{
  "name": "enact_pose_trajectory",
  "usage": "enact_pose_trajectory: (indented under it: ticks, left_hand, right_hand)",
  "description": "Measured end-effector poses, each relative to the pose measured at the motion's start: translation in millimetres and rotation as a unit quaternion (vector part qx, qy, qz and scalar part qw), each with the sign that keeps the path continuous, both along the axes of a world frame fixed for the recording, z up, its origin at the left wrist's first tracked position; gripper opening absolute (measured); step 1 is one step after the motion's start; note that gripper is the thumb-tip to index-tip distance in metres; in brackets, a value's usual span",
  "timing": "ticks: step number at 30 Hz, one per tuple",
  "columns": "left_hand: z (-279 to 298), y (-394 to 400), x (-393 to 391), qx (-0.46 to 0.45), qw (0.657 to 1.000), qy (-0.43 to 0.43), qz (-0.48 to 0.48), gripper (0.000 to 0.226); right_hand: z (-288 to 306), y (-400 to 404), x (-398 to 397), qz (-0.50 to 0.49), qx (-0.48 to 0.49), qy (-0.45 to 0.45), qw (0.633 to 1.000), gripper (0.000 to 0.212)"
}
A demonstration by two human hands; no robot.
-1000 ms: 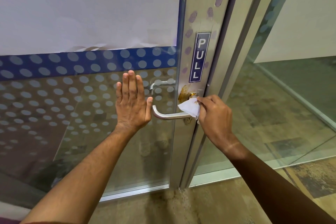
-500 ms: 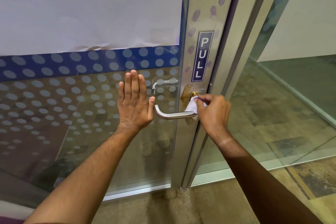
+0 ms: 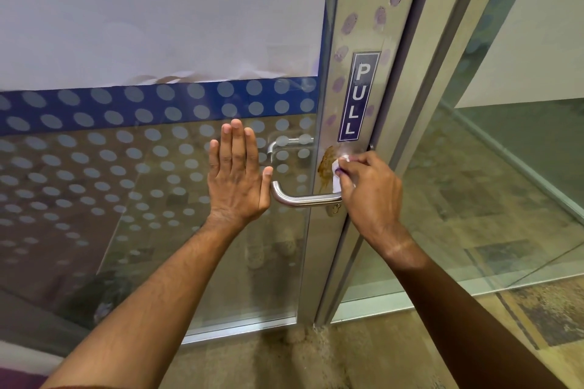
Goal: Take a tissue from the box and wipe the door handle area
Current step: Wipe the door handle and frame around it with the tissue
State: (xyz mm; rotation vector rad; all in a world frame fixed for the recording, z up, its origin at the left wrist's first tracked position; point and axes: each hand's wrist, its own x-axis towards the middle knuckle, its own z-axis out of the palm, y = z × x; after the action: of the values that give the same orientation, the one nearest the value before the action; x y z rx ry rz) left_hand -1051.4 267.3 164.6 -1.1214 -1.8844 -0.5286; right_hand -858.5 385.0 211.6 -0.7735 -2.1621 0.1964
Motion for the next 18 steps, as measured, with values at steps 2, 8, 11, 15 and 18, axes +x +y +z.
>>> enact_pose_trajectory:
  ticks: [2,8,11,15,18]
  left_hand:
    - [0.7,-0.2,0.4,-0.002,1.0,-0.002,0.001,0.086]
    - [2.2,-1.9,2.3,-0.007,1.0,-0.009,0.003,0.088]
    - [3.2,-1.8,2.8,-0.01,1.0,-0.01,0.003,0.088]
    - [2.5,-1.5,2.8,-0.012,1.0,-0.012,0.007,0.087]
    - [2.1,-1.3,2.6,-0.008,1.0,-0.008,0.007,0.087]
  right_hand:
    - [1.0,2.8,-1.3,0.002,-0.034,0.013,0.999,0.016]
    - [-3.3,2.5,0.0,0.016,-0.068,0.115,0.991,0.02]
    - [-1.5,0.4,-4.3,0.047,-0.021,0.128,0.99,0.026]
    - [0.3,3.3,-11.1,0.042,0.062,0.087,0.993,0.03]
    - [-3.0,2.3,-11.5,0.037,0.111,0.037,0.992,0.033]
